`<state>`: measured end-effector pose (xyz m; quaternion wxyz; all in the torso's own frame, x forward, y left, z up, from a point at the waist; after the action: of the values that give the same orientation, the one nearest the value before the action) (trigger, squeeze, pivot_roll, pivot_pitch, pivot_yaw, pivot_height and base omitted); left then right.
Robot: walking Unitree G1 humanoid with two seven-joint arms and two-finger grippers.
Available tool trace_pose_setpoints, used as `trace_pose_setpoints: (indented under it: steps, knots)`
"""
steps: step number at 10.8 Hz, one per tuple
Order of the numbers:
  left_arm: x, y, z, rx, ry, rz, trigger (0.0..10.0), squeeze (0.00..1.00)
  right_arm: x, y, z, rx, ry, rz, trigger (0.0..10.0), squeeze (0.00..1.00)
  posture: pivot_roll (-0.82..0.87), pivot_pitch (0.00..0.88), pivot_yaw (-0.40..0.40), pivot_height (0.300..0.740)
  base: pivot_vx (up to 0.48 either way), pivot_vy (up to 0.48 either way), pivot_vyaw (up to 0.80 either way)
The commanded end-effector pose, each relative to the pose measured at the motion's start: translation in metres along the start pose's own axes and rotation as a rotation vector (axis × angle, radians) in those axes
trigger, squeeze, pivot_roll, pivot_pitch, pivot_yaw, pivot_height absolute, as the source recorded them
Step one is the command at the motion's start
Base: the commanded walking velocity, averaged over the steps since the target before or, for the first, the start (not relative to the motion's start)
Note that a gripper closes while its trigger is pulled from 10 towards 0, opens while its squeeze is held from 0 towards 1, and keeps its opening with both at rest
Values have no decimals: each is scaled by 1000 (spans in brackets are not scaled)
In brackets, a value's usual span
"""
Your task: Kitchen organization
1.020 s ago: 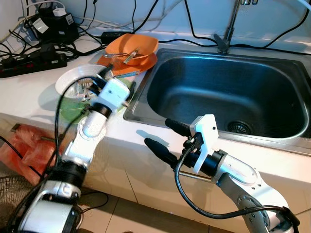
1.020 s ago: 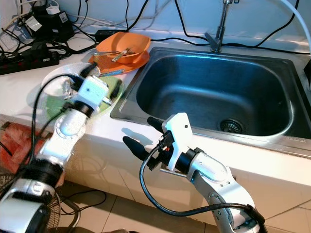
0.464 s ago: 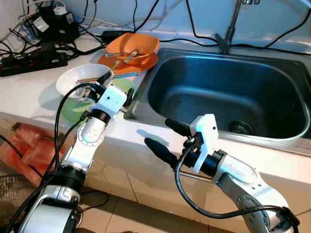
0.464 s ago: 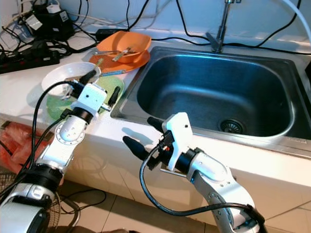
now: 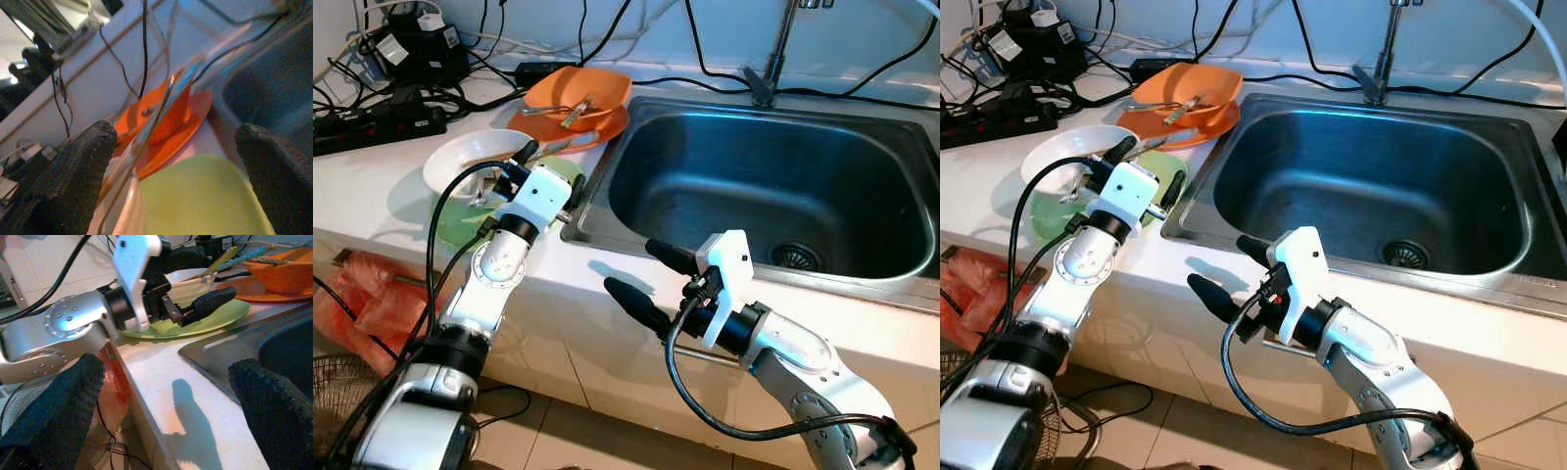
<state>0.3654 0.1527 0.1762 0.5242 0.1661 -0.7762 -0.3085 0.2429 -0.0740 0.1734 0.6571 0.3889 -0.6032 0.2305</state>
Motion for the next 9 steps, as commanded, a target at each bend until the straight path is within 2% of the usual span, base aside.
trace_pose_setpoints:
  steps: [1, 3, 4, 6, 8, 9]
  knots:
    - [2, -2, 3, -9, -15, 8, 10000, 0, 2, 1, -1, 5, -8, -6, 10000, 0, 29, 65, 85, 740, 0, 0, 0]
    - [10, -3, 22, 30, -48, 59, 10000, 0, 2, 1, -1, 8, -9, -9, 10000, 0, 38, 67, 81, 740, 0, 0, 0]
    - [8, -2, 24, 30, -40, 51, 10000, 0, 2, 1, -2, 11, -9, -11, 10000, 0, 41, 66, 80, 740, 0, 0, 0]
    - [1, 4, 18, 35, -1, 35, 10000, 0, 2, 0, -3, 15, -8, -10, 10000, 0, 38, 62, 79, 740, 0, 0, 0]
    - [6, 8, 8, 31, -1, 24, 10000, 0, 2, 0, -3, 13, -9, -8, 10000, 0, 30, 62, 79, 740, 0, 0, 0]
    - [5, 5, -3, 4, 16, 18, 10000, 0, 2, 1, -3, 10, -9, -5, 10000, 0, 23, 65, 82, 740, 0, 0, 0]
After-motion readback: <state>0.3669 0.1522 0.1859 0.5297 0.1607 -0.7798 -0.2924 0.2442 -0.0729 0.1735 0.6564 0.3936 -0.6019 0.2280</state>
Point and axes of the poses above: a point about 5 cm out from each wrist's last joint towards the gripper, its own z axis pointing back from the gripper into the wrist, its own x axis along the axis of the wrist's last joint, y = z × x, the point moved 1 cm from there along -z, pointing out of the wrist towards the gripper, and after that the axes turned 7 degrees about -z, right-handed, at the moved point
